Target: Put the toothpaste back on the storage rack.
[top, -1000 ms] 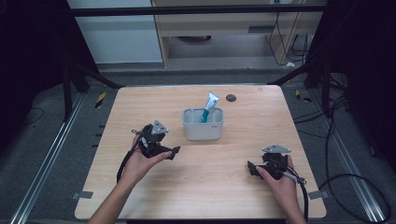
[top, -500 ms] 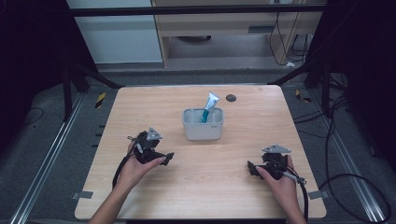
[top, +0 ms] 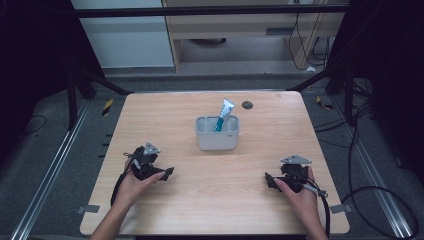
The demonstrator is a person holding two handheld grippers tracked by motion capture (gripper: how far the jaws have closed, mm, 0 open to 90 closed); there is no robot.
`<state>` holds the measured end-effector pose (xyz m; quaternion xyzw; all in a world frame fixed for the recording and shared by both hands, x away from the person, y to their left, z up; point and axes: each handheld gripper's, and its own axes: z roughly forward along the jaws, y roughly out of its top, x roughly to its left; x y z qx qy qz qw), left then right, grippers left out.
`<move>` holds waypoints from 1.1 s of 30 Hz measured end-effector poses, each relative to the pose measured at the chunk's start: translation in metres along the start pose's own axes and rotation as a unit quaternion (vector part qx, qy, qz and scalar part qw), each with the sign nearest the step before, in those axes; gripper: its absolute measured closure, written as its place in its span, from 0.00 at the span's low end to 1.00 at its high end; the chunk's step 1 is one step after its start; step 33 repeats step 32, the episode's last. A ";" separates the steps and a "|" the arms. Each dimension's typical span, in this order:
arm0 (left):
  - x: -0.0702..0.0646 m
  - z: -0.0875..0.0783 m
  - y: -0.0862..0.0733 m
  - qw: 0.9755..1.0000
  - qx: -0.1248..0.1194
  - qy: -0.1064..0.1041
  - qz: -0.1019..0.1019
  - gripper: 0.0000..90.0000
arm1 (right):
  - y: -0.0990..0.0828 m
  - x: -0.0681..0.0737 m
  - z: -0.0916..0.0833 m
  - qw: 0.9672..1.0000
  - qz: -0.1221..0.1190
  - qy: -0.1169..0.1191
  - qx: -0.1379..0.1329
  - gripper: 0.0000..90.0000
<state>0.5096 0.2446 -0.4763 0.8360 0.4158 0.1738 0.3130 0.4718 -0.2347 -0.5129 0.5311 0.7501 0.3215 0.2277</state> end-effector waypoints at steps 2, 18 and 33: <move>0.005 -0.001 -0.003 1.000 0.002 0.003 -0.006 0.05 | 0.000 0.000 0.000 1.000 0.000 0.000 0.000 0.00; 0.030 0.011 -0.023 0.999 0.013 0.027 -0.041 0.05 | 0.000 0.000 0.000 1.000 0.000 0.000 0.000 0.00; 0.036 0.016 -0.031 0.998 -0.030 0.030 -0.038 0.00 | 0.000 0.000 0.000 1.000 0.000 0.000 0.000 0.00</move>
